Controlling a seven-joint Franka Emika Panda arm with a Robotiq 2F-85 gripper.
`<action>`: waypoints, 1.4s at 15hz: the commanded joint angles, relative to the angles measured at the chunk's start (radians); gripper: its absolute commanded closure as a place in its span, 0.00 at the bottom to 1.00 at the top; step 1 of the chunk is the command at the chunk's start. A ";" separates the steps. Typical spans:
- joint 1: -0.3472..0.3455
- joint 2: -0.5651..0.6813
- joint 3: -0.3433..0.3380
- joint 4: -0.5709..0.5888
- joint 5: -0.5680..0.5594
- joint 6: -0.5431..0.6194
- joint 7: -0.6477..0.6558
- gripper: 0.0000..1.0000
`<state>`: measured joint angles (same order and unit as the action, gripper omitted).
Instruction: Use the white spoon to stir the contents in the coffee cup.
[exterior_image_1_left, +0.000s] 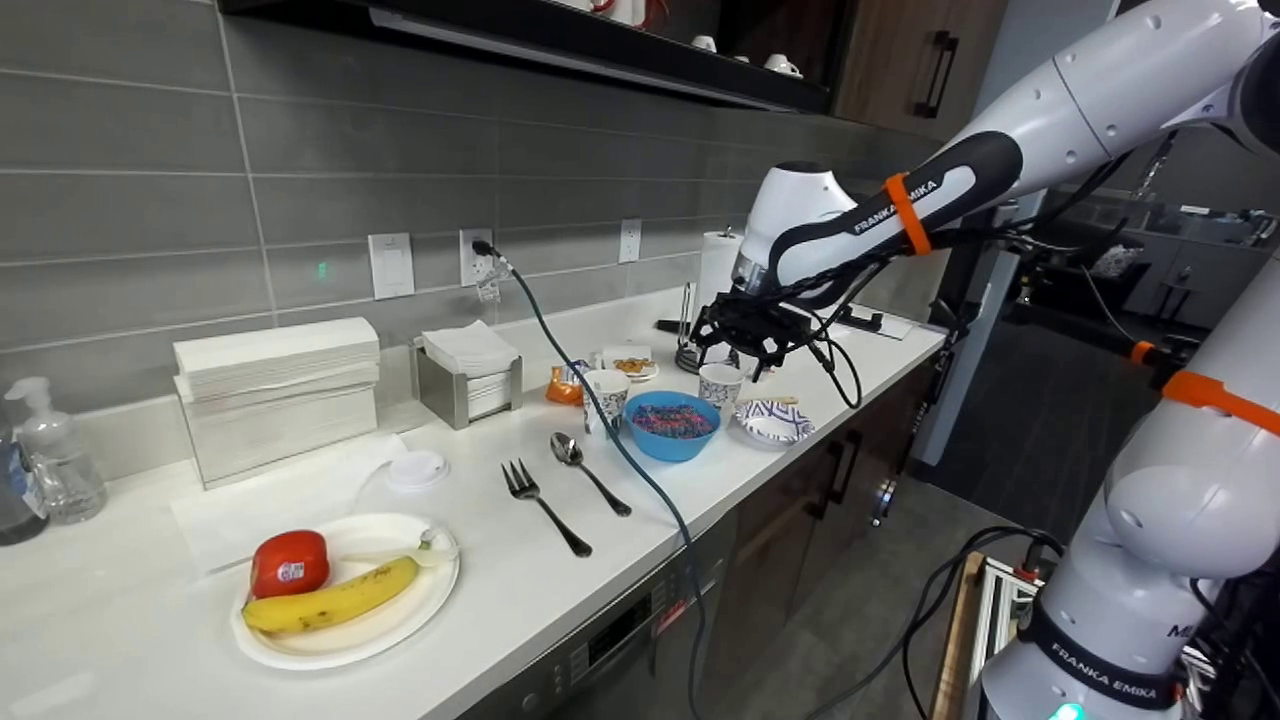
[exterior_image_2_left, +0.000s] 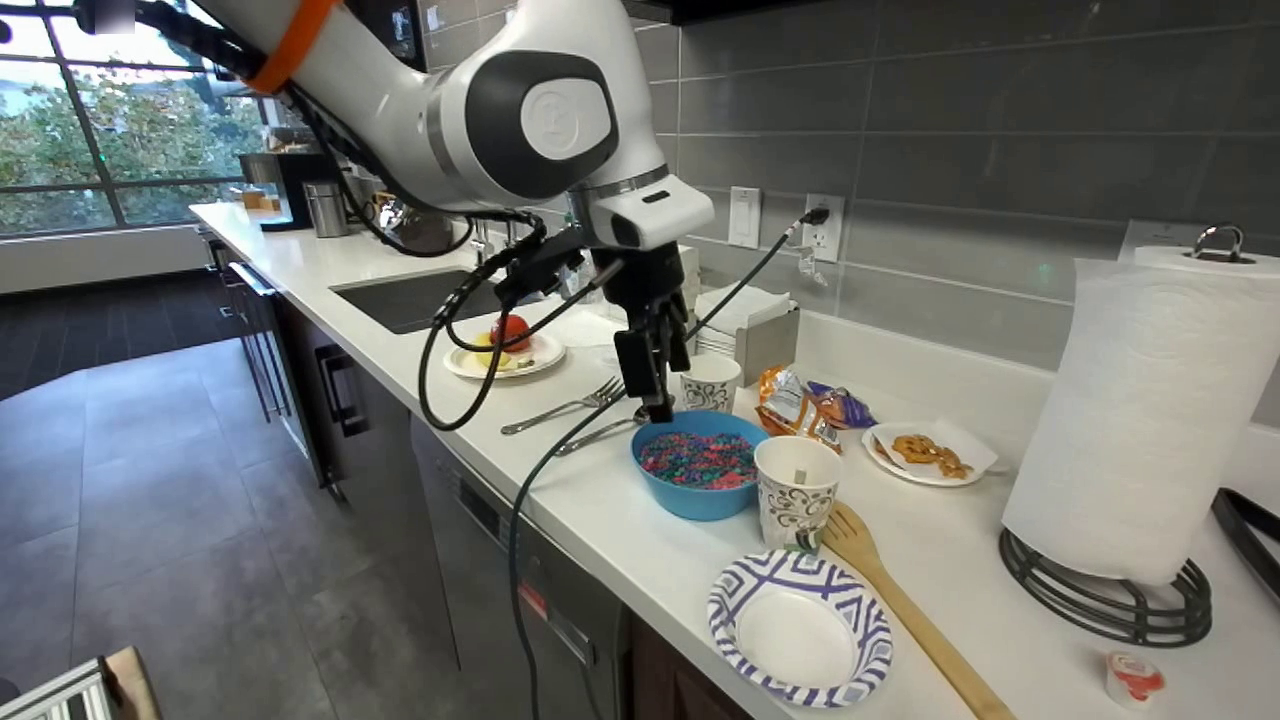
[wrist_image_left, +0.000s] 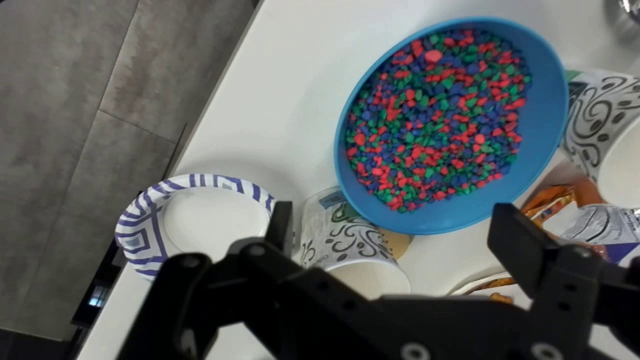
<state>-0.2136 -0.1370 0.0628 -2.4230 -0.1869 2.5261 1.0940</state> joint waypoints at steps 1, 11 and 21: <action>0.029 0.003 -0.035 0.002 -0.008 -0.003 0.008 0.00; 0.017 0.109 -0.098 0.145 0.012 -0.061 0.014 0.00; 0.004 0.260 -0.226 0.317 0.198 -0.204 -0.295 0.00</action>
<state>-0.2052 0.0668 -0.1329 -2.1603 -0.0648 2.3528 0.8961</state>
